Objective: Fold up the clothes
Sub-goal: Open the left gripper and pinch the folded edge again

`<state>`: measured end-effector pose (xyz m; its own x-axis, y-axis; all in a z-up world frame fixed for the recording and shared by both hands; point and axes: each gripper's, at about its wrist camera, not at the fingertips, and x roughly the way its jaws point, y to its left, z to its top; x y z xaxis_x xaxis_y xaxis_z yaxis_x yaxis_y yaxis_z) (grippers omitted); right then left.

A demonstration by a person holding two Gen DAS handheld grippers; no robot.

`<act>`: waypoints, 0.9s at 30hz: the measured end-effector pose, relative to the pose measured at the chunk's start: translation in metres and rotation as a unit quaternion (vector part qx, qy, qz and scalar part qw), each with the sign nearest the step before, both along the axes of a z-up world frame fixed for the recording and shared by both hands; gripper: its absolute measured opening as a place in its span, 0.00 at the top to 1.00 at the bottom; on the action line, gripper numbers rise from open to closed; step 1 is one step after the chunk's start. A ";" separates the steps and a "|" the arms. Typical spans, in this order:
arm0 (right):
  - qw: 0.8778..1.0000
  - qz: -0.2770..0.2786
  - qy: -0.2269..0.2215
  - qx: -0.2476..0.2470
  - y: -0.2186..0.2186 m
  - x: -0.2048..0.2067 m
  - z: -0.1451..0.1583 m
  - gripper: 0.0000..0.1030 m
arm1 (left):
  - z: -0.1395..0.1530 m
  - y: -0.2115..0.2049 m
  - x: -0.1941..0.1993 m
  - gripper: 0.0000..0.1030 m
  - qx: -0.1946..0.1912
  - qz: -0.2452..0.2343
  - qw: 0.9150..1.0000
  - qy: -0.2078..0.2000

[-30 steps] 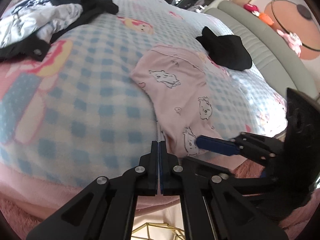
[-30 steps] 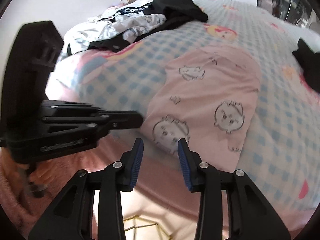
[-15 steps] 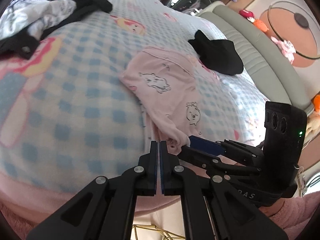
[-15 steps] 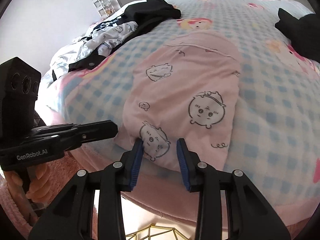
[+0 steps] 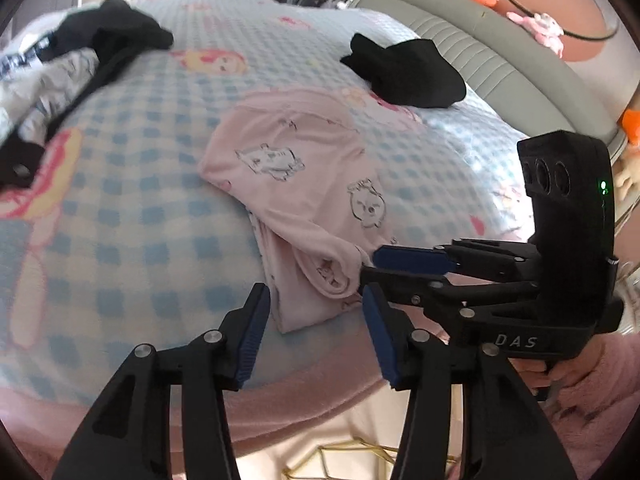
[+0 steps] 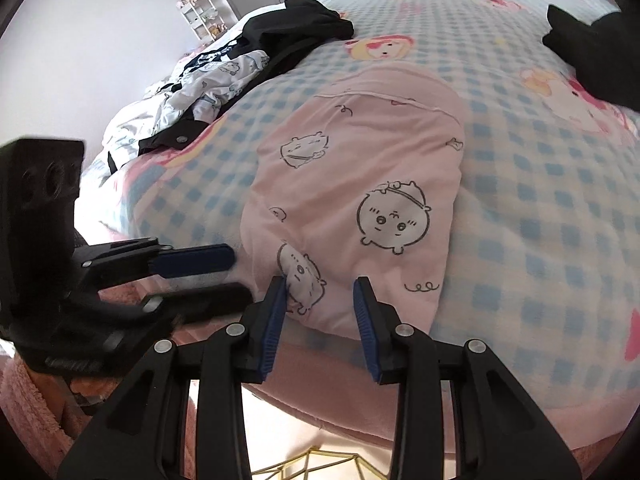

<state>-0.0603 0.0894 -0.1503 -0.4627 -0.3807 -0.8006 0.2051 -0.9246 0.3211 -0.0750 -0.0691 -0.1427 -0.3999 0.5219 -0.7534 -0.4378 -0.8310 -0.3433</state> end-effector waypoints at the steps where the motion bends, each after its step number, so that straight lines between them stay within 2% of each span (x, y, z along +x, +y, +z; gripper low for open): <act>1: 1.000 0.001 0.001 0.001 0.000 0.000 0.000 0.67 | 0.001 0.001 0.000 0.56 -0.008 0.000 1.000 0.006; 2: 1.000 0.002 0.001 0.002 -0.001 0.000 0.000 0.67 | 0.001 0.002 -0.001 0.69 -0.016 -0.003 1.000 0.013; 3: 1.000 0.002 0.001 0.002 -0.001 0.001 0.000 0.67 | 0.002 0.004 -0.001 0.76 -0.025 -0.006 0.999 0.020; 6: 1.000 0.002 -0.001 -0.001 0.001 0.000 0.000 0.67 | 0.003 0.009 -0.003 0.83 -0.051 -0.010 0.998 0.036; 10: 1.000 0.001 -0.004 -0.007 0.002 0.000 0.000 0.67 | 0.006 0.017 -0.002 0.83 -0.045 -0.039 0.997 0.041; 19: 1.000 -0.009 0.000 -0.012 0.011 0.003 0.009 0.67 | 0.018 0.030 0.007 0.83 -0.088 -0.086 0.990 0.070; 24: 1.000 -0.019 -0.003 -0.006 0.014 -0.001 0.009 0.66 | 0.008 0.042 0.004 0.83 -0.105 -0.107 0.987 0.060; 27: 1.000 -0.011 -0.006 0.006 0.010 -0.003 0.004 0.66 | 0.002 0.042 -0.002 0.83 -0.082 -0.110 0.990 0.042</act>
